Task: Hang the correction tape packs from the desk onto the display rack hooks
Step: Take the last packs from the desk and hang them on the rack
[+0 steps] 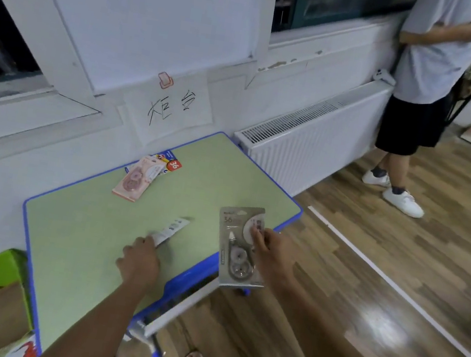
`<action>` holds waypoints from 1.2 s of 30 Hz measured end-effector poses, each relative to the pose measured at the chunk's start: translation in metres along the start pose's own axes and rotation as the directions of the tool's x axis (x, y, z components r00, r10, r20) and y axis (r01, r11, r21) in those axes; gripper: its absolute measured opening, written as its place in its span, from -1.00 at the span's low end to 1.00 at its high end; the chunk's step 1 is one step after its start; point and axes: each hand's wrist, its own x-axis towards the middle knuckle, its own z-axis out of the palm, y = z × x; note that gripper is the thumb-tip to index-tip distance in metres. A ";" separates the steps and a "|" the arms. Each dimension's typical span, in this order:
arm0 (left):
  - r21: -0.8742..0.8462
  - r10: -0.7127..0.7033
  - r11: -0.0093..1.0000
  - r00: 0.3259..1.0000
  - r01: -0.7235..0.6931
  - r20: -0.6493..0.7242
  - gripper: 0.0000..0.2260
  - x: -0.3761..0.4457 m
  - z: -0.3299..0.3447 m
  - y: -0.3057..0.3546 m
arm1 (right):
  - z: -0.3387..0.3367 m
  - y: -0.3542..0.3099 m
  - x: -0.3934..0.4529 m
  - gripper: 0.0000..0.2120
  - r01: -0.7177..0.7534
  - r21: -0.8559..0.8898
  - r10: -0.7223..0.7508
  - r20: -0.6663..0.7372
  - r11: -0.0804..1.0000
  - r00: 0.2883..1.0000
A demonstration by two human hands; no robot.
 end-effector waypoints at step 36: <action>-0.969 0.981 0.184 0.097 -0.163 0.170 -0.90 -0.503 -0.032 0.715 | -0.660 0.250 -0.210 -0.79 -0.276 0.191 0.249 -0.949 0.942 0.193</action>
